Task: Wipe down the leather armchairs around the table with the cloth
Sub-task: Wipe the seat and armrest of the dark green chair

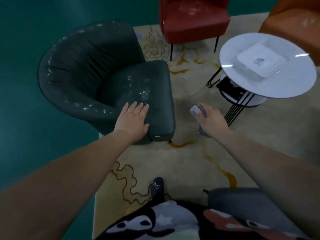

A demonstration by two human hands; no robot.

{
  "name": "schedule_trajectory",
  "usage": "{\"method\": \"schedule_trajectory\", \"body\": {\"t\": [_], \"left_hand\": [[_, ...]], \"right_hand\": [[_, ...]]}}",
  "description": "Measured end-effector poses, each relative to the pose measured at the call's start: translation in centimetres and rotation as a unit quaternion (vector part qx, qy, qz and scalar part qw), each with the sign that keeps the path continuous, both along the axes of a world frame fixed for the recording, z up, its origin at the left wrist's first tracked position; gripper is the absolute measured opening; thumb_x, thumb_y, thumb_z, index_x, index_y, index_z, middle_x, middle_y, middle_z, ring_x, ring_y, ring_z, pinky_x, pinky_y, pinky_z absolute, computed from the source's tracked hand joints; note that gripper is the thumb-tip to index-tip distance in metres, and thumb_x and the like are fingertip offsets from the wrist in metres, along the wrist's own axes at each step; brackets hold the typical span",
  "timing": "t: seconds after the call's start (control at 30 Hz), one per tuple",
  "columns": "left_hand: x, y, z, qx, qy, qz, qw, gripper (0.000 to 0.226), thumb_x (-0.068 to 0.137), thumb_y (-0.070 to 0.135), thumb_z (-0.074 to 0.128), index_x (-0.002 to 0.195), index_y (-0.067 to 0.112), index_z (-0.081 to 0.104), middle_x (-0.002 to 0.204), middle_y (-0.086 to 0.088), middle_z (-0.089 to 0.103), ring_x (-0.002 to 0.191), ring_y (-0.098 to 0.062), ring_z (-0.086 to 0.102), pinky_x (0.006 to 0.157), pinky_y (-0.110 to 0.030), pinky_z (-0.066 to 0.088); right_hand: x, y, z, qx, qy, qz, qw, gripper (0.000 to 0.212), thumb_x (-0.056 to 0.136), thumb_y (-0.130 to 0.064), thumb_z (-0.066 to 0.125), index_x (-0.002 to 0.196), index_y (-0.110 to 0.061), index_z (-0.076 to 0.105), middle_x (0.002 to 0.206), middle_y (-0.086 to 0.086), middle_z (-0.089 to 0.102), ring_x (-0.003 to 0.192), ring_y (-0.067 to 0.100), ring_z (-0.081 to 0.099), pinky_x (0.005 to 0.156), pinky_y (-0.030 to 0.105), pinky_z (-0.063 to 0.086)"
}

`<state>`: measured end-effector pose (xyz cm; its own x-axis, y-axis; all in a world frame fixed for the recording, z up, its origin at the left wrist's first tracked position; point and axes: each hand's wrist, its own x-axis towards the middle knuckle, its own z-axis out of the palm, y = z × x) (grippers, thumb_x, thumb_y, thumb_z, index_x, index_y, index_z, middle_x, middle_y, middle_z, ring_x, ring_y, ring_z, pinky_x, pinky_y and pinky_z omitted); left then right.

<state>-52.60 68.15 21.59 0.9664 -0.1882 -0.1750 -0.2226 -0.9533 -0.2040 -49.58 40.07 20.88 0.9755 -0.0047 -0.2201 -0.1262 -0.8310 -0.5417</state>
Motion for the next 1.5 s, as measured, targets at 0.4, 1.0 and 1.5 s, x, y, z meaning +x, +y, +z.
{"method": "schedule_trajectory", "body": {"t": [0.4, 1.0, 1.5], "left_hand": [[15.6, -2.8, -1.1, -0.033, -0.005, 0.046, 0.998, 0.078, 0.091, 0.057, 0.033, 0.153, 0.024, 0.000, 0.161, 0.001, 0.004, 0.147, -0.023, 0.002, 0.117, -0.047, 0.002], [22.6, -5.5, -3.9, -0.061, 0.063, 0.408, 0.909, 0.085, 0.091, 0.058, 0.039, 0.152, 0.024, -0.009, 0.161, -0.007, 0.003, 0.147, -0.028, 0.006, 0.119, -0.049, 0.005], [32.6, 2.0, -6.8, -0.123, 0.087, 0.512, 0.846, 0.080, 0.091, 0.057, 0.041, 0.153, 0.024, 0.002, 0.161, -0.004, 0.008, 0.147, -0.028, 0.008, 0.118, -0.051, 0.009]], "right_hand": [[18.5, -2.9, 1.4, -0.044, -0.013, 0.062, 0.997, 0.048, 0.098, -0.049, 0.031, 0.138, -0.024, 0.036, 0.126, 0.021, 0.049, 0.103, 0.037, 0.053, 0.079, 0.036, 0.039], [42.8, 3.1, -1.1, -0.020, -0.019, 0.330, 0.943, 0.046, 0.097, -0.047, 0.035, 0.133, -0.020, 0.044, 0.131, 0.014, 0.050, 0.118, 0.030, 0.050, 0.097, 0.038, 0.039], [55.1, 15.0, -3.8, -0.036, -0.024, 0.398, 0.916, 0.052, 0.094, -0.054, 0.037, 0.139, -0.028, 0.041, 0.138, 0.009, 0.050, 0.124, 0.027, 0.048, 0.098, 0.034, 0.036]]}}
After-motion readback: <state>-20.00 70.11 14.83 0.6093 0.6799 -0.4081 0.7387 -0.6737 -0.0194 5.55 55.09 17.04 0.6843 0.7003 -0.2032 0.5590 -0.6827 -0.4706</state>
